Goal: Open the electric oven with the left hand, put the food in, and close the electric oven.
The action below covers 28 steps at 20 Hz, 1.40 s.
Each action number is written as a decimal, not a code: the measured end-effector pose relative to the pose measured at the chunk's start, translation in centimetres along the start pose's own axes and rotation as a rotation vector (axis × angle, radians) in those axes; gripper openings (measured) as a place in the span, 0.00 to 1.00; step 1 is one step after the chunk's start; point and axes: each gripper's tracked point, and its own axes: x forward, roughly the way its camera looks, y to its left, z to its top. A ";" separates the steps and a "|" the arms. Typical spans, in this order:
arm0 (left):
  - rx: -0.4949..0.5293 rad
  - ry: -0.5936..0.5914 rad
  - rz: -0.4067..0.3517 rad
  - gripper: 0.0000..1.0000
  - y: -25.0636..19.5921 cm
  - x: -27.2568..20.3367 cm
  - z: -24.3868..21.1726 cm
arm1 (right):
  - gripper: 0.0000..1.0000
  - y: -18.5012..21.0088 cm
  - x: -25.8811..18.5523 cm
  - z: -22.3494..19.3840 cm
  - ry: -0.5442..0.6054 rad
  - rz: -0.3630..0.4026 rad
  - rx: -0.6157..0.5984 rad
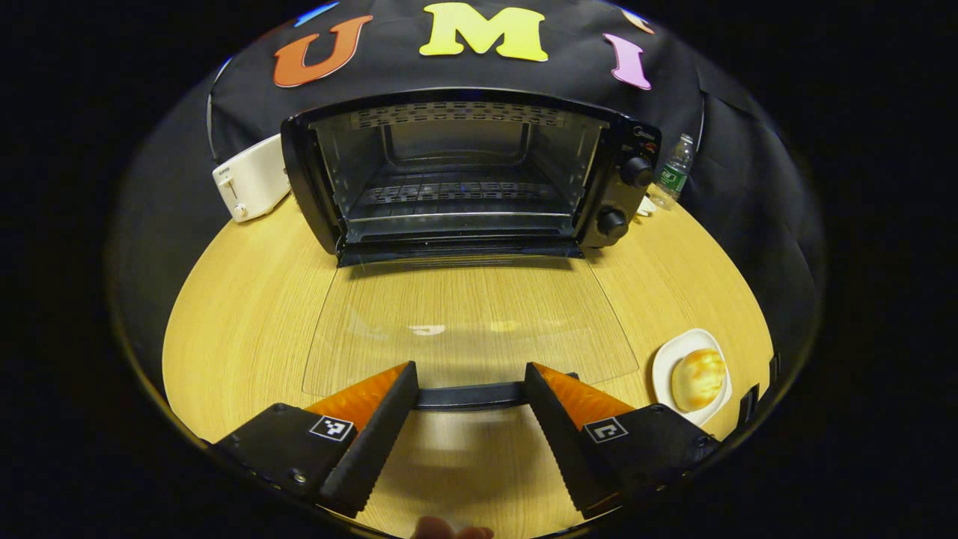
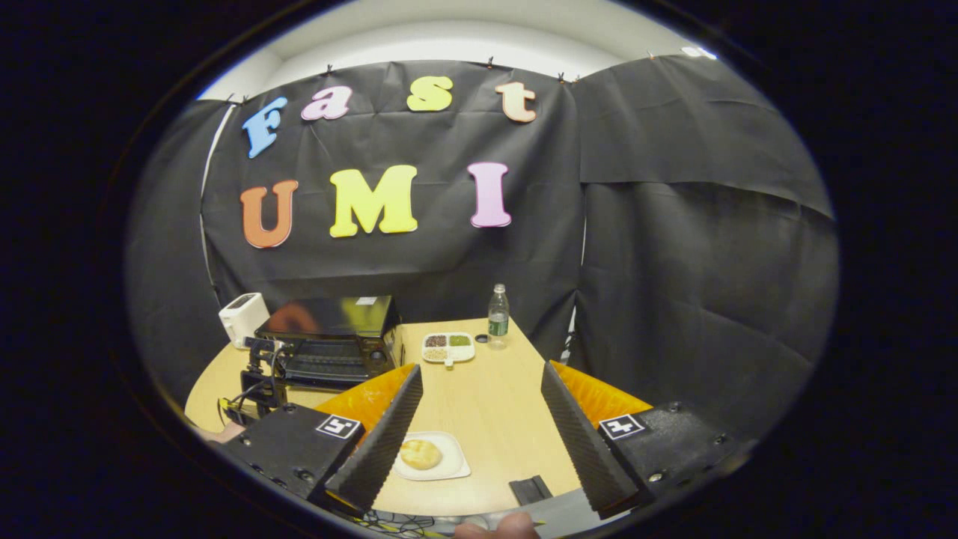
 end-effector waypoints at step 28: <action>-0.094 -0.605 0.157 0.93 3.1 -29.7 12.2 | 0.99 8.0 8.6 -21.7 0.317 0.194 0.050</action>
